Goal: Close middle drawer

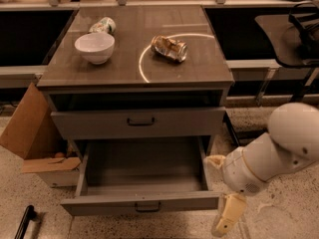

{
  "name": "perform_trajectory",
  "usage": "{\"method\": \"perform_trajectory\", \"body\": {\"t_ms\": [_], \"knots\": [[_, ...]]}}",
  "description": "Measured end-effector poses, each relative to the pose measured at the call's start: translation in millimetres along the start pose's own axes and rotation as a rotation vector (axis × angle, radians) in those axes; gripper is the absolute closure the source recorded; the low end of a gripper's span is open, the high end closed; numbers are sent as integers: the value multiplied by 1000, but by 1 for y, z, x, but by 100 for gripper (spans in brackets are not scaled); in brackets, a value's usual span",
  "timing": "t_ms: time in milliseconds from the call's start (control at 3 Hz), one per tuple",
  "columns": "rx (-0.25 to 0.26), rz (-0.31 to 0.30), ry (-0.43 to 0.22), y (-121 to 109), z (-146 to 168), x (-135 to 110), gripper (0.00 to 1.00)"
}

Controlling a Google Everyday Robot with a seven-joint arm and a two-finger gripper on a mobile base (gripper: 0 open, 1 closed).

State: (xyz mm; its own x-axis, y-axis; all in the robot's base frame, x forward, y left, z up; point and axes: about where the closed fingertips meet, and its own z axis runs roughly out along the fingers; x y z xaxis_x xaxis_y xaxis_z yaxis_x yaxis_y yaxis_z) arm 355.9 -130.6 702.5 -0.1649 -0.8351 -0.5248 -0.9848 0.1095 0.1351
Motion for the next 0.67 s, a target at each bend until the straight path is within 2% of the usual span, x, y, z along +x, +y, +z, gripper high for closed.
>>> {"method": "perform_trajectory", "body": {"t_ms": [333,667], "knots": [[-25,-22,-43,-9,60,17,0],[-26,-30,-40,-9,62,19,0]]}}
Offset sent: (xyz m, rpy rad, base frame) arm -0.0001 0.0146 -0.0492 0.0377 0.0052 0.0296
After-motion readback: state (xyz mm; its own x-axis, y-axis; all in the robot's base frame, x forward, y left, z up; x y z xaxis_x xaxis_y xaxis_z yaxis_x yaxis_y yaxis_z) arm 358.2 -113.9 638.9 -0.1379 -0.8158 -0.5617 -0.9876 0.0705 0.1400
